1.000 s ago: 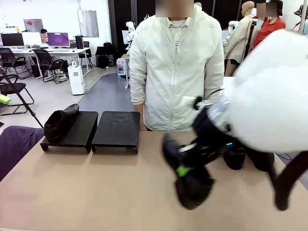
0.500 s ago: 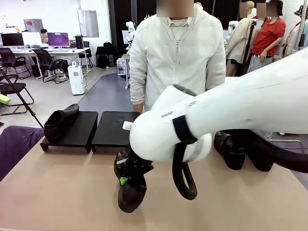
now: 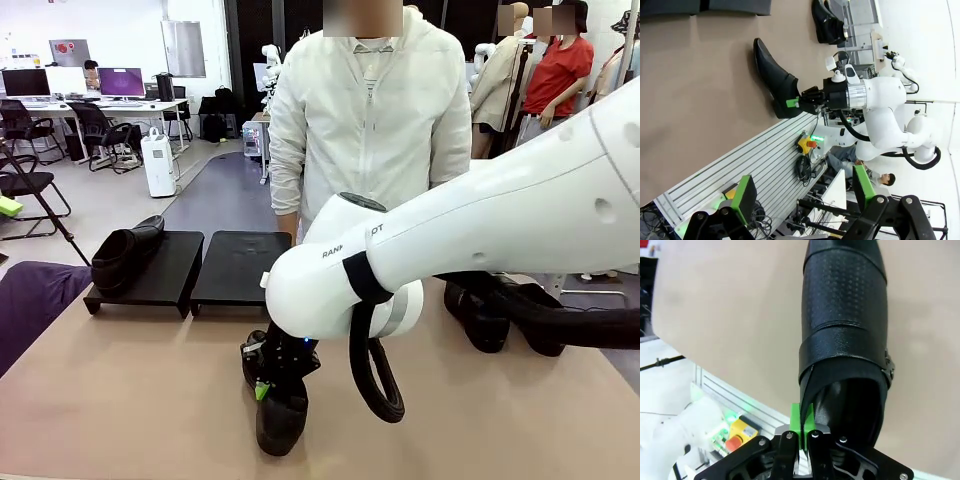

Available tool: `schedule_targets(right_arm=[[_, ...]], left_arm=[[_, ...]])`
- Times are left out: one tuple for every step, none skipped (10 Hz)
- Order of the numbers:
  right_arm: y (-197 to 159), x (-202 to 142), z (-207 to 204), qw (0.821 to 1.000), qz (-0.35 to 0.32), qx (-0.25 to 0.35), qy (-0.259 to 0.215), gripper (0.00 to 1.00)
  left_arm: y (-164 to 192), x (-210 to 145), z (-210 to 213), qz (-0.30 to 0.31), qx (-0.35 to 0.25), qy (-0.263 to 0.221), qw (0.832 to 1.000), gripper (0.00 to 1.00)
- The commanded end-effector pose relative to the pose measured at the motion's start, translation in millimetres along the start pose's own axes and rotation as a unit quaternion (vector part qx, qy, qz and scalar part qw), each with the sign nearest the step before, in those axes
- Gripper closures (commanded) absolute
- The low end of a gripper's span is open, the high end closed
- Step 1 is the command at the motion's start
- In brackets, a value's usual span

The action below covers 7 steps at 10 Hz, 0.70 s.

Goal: Organize the shoes by placing them on the stand.
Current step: Pick up one Shoe and place it in the middle of the table.

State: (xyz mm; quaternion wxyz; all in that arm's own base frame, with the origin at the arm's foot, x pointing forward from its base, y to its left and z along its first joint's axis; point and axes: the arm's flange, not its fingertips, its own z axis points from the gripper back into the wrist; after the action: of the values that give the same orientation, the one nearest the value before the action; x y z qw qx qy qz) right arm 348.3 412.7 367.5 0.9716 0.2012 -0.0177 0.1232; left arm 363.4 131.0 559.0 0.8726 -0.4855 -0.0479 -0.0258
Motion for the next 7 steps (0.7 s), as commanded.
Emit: schedule_targets(right_arm=[[-1.5,-3.8,18.3,0.999,-0.021,-0.033,0.002,1.00],[-6.2,-4.0,16.2,0.998,-0.034,-0.053,-0.006,1.00],[-7.8,-5.4,16.3,0.996,-0.041,-0.072,-0.014,1.00],[-8.7,-4.8,17.5,0.995,-0.048,-0.079,-0.024,1.00],[-10.9,-3.8,16.0,0.993,-0.052,-0.096,-0.039,1.00],[-11.5,-4.0,11.3,0.994,-0.049,-0.096,-0.035,1.00],[-11.3,-4.1,7.5,0.995,-0.041,-0.092,-0.028,1.00]], left_arm=[[0.1,-3.4,0.5,-0.008,0.002,0.004,1.000,0.00],[0.1,-3.4,0.5,-0.008,0.002,0.004,1.000,0.00],[0.1,-3.4,0.5,-0.008,0.002,0.004,1.000,0.00],[0.1,-3.4,0.5,-0.008,0.002,0.004,1.000,0.00],[0.1,-3.4,0.5,-0.008,0.002,0.004,1.000,0.00],[0.1,-3.4,0.5,-0.008,0.002,0.004,1.000,0.00],[0.1,-3.4,0.5,-0.008,0.002,0.004,1.000,0.00]])
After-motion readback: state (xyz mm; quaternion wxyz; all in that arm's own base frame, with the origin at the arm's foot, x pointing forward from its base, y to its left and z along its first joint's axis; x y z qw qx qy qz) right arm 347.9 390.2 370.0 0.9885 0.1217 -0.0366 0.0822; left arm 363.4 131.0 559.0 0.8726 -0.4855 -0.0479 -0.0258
